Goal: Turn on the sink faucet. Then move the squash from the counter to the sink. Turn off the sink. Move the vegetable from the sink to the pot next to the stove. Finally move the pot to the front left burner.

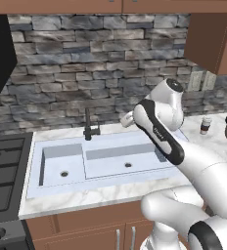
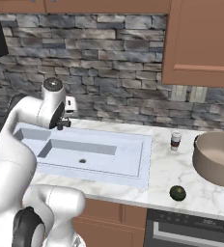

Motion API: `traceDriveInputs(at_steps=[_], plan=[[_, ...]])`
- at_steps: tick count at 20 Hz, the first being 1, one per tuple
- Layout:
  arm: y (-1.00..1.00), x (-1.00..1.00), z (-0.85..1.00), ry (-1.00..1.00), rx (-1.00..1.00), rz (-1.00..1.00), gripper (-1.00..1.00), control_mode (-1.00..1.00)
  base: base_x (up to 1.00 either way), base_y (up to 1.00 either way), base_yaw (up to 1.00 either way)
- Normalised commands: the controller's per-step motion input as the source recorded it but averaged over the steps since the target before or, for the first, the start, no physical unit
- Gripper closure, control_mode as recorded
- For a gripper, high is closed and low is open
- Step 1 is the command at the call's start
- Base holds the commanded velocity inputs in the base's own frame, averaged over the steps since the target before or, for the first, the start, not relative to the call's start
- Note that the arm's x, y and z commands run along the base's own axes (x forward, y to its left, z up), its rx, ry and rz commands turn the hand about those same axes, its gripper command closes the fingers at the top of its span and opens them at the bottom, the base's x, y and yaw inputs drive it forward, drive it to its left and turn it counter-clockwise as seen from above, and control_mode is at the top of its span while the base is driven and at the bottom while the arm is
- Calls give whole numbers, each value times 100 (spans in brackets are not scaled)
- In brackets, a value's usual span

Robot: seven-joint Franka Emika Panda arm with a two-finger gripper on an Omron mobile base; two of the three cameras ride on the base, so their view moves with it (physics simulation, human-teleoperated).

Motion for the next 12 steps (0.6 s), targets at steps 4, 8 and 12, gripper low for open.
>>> traceDriveInputs(at_steps=[4,8,12], plan=[[0,48,-34,-10,12,31,-100,-100,0,0,0],[0,33,-41,-7,4,30,-100,-100,0,0,0],[9,45,-36,-4,0,23,-100,-100,0,0,0]])
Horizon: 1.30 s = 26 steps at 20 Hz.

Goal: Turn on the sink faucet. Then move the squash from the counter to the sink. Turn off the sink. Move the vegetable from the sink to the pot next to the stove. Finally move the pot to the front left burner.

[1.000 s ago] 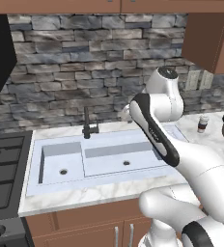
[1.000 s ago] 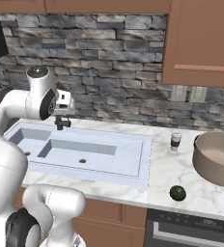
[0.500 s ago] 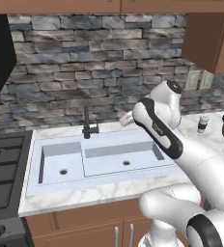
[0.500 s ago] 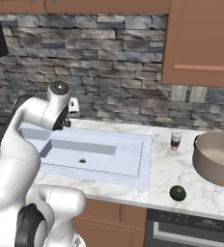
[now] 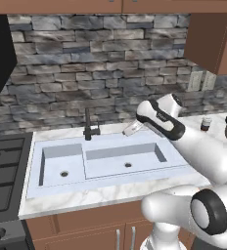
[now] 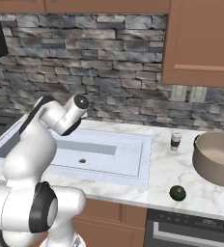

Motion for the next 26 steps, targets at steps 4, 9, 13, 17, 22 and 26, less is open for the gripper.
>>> traceDriveInputs(at_steps=[4,9,13,17,22,26], plan=[[9,49,-30,0,0,15,-100,-100,0,0,0],[4,46,-25,0,2,17,-100,-100,0,0,0],[0,39,-18,-1,6,19,-100,-100,0,0,0],[0,5,-10,-1,3,17,-100,-100,0,0,0],[8,5,-3,-2,3,8,-100,-100,0,0,0],[26,13,-1,-5,4,3,-100,-100,0,0,0]])
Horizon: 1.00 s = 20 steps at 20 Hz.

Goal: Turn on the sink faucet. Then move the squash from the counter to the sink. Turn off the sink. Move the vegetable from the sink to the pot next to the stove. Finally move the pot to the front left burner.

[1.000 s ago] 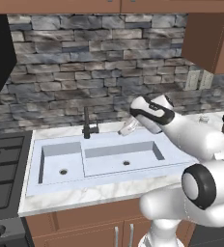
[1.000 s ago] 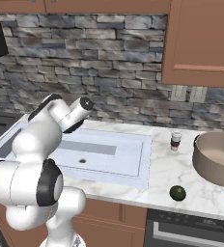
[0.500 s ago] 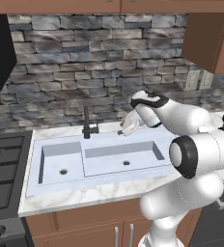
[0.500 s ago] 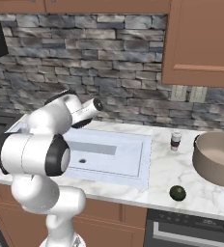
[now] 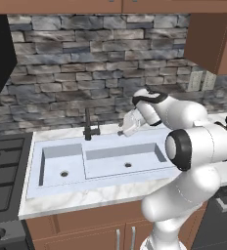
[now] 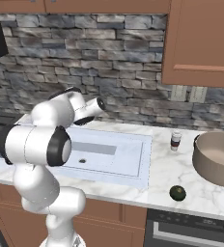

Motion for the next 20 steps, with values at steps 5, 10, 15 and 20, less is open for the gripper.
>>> traceDriveInputs(at_steps=[5,10,15,20], plan=[[30,15,-5,-9,3,3,-100,-100,0,0,0],[13,25,-5,-6,3,1,-100,-100,0,0,0],[0,35,-1,-2,4,0,-100,-100,0,0,0],[0,27,-3,-6,4,3,-100,-100,0,0,0]])
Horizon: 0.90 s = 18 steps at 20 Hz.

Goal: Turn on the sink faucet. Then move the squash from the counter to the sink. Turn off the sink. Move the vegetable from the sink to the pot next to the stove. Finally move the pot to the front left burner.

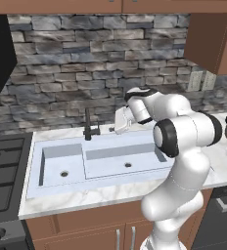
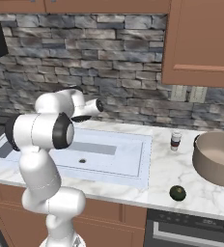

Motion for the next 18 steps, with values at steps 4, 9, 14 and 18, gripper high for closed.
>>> traceDriveInputs(at_steps=[4,9,14,18], plan=[[8,16,-8,-7,1,8,-100,-100,0,0,0],[7,8,-7,-4,1,9,-100,-100,0,0,0],[7,21,-7,0,0,8,-100,-100,0,0,0],[5,24,-3,0,0,6,-100,-100,0,0,0]])
